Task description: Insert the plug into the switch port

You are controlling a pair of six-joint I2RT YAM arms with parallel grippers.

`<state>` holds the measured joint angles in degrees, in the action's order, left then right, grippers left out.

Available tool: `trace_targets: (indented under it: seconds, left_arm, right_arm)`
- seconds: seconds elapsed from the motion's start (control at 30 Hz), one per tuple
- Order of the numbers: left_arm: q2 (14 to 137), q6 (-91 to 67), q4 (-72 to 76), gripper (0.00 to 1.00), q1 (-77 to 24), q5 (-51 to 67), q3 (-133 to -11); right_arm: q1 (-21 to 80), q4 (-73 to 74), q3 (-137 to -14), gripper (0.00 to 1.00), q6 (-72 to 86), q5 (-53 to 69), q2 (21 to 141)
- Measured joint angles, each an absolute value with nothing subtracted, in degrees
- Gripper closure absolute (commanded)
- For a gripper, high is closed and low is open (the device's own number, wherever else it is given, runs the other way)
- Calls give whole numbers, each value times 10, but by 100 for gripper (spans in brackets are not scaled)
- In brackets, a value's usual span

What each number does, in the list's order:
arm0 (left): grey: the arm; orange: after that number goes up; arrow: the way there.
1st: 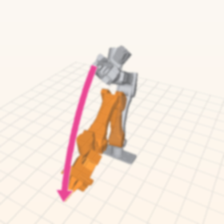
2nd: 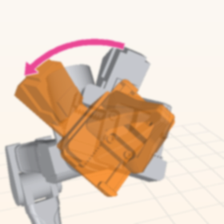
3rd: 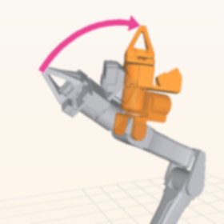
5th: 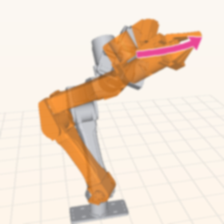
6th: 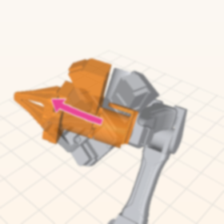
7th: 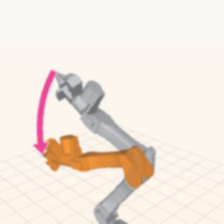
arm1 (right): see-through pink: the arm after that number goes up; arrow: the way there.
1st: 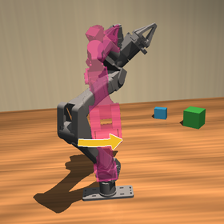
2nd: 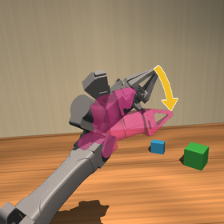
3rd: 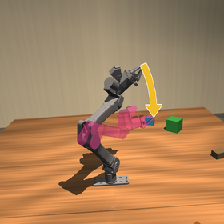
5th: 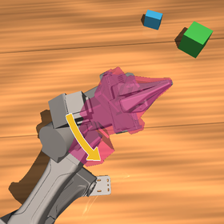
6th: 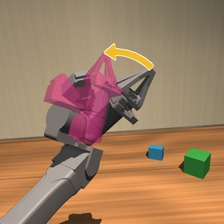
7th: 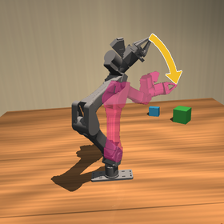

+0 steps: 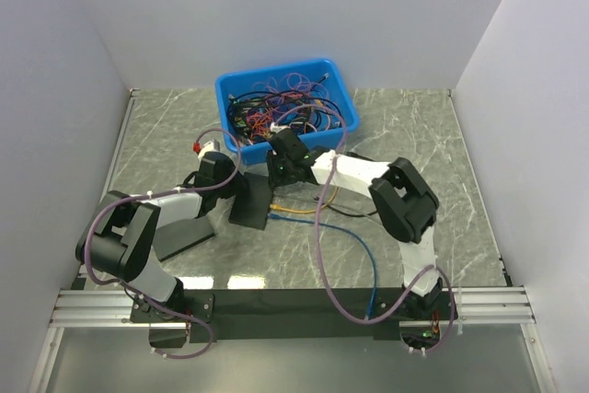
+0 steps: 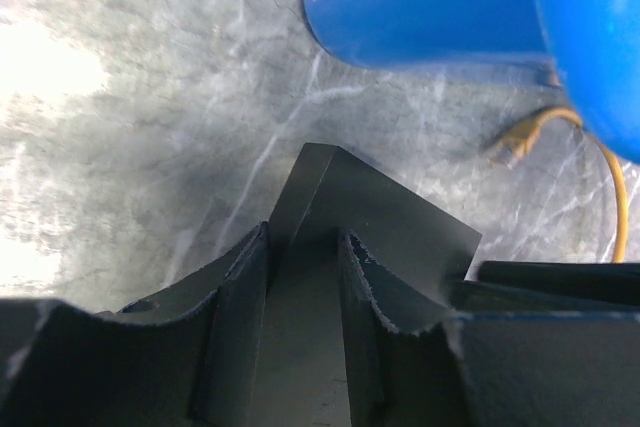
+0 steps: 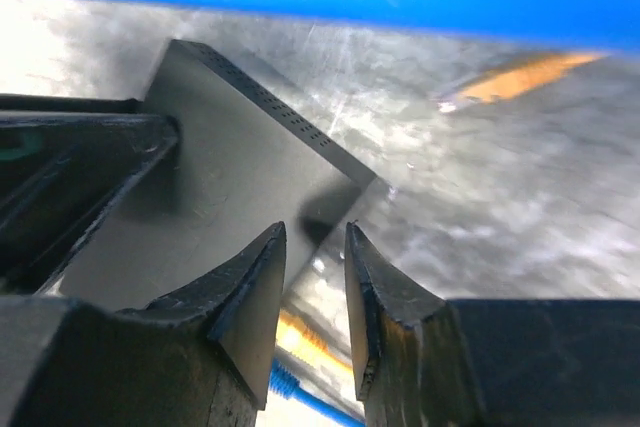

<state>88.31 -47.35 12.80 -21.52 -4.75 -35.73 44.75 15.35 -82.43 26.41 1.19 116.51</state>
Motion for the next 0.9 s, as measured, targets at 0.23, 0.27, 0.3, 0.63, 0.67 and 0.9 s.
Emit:
trace_targets:
  seconds: [0.23,0.27,0.3,0.63,0.67,0.9]
  left_arm:
    - [882,-475,123,61,-216,-41,-359]
    - [882,-474,121,61,-216,-41,-359]
    - [882,-475,120,61,-216,-41,-360]
    - [874,-474,100,50,-216,-30,-359]
    - [874,-475,99,49,-216,-27,-357]
    - [870,-475,103,44,-217,-18,-349]
  right_arm:
    - [443,149,-761,49,236,-59,1016]
    - [441,148,-758,43,234,-72,996]
    - [437,151,-754,39,232,-93,973]
    - [255,183,-700,7,263,-200,905]
    - [233,194,-699,7,268,-202,915]
    - [191,243,-745,6,272,-183,1032]
